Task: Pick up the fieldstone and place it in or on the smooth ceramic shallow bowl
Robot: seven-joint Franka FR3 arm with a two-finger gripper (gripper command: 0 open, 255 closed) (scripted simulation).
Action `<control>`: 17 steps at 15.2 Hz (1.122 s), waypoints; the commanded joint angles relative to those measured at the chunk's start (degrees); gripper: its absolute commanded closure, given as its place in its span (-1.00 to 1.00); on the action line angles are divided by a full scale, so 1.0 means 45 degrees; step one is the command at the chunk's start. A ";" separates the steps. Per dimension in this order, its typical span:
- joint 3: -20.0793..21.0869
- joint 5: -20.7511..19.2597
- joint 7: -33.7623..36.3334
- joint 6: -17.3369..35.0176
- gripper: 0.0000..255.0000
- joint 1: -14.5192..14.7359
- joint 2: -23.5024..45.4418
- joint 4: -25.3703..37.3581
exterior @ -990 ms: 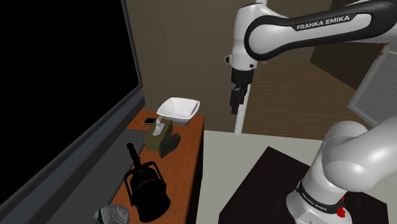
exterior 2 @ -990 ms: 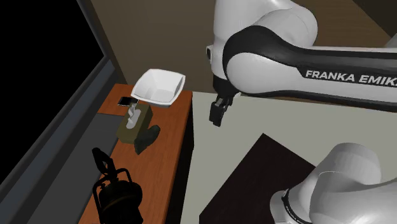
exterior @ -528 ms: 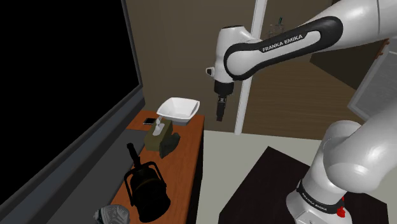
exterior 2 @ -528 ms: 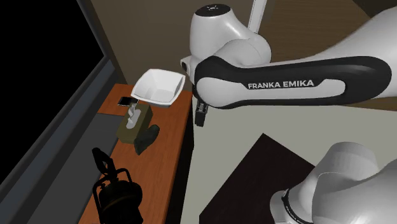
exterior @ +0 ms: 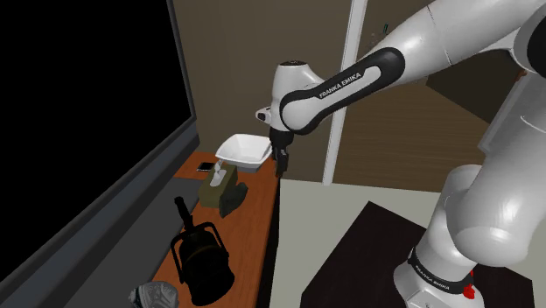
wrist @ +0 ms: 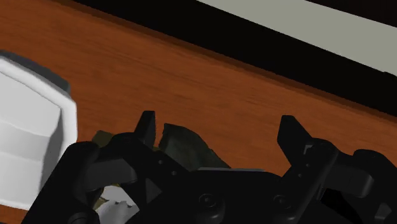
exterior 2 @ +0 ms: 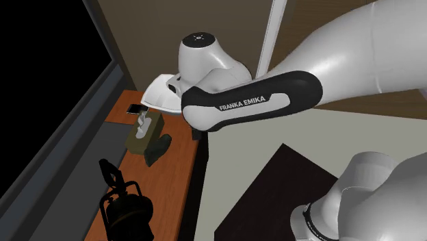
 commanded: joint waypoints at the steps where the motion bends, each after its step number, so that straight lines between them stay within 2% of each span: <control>1: 0.0031 0.0132 -0.0993 0.0799 -1.00 0.0221 0.0918 0.0401; 10: 0.0826 0.0753 -0.5076 0.3384 -1.00 0.0799 0.4504 0.2483; 17: 0.0958 0.0783 -0.5358 0.4299 -1.00 0.0830 0.5694 0.2831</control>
